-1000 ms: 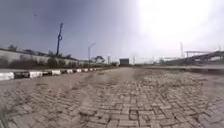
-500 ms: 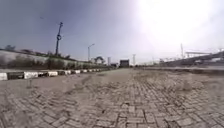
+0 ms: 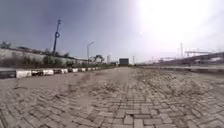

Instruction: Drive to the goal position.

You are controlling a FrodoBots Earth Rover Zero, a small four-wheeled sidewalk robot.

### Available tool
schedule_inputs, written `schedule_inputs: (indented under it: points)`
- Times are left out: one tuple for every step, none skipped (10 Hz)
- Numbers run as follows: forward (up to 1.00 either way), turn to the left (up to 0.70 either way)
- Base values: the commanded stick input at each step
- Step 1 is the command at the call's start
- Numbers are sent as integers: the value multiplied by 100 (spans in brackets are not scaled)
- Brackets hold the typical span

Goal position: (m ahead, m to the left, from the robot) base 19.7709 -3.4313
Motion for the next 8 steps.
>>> schedule_inputs:
  points:
    - [100,0]
    - [100,0]
    - [100,-7]
    - [100,-34]
    - [100,-35]
    - [100,0]
    - [100,0]
    - [100,0]
